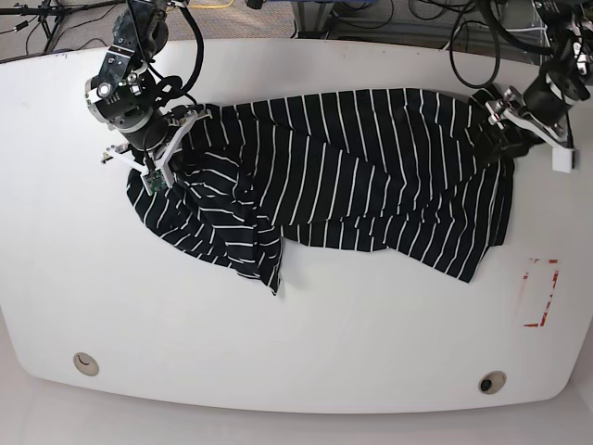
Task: Fold the T-shirt properly
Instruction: 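Drag the shirt edge with the left gripper away from the right gripper, then hold the shirt edge with both grippers and pull it taut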
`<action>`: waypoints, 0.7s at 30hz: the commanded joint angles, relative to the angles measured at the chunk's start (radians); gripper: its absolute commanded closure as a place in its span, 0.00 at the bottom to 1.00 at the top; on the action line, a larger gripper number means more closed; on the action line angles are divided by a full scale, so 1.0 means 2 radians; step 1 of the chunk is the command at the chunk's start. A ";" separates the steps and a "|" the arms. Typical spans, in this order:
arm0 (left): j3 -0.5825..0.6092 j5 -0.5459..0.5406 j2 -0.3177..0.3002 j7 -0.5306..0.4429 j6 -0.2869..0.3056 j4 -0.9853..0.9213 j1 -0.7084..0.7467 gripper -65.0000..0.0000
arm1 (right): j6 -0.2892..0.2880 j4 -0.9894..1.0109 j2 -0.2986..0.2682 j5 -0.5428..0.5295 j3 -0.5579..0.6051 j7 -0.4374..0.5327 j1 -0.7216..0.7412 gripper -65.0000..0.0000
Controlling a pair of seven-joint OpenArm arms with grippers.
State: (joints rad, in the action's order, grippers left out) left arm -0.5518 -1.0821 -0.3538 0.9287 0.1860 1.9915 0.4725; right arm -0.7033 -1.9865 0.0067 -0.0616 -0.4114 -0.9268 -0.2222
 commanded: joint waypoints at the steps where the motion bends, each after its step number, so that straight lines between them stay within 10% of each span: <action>1: -0.011 -0.022 -0.026 -0.007 0.017 0.007 -0.017 0.35 | 0.003 -0.008 -0.001 -0.008 0.000 0.010 0.009 1.00; 21: -0.065 -0.006 -0.073 0.067 0.013 -0.113 -0.023 0.35 | 0.003 -0.008 0.035 -0.003 -0.010 0.010 0.020 1.00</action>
State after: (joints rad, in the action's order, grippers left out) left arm -0.6582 -1.0794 -0.4751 1.0756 0.1932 1.7550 0.4072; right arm -0.7033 -1.9865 0.0731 -0.0528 -0.4332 -0.9249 -0.1886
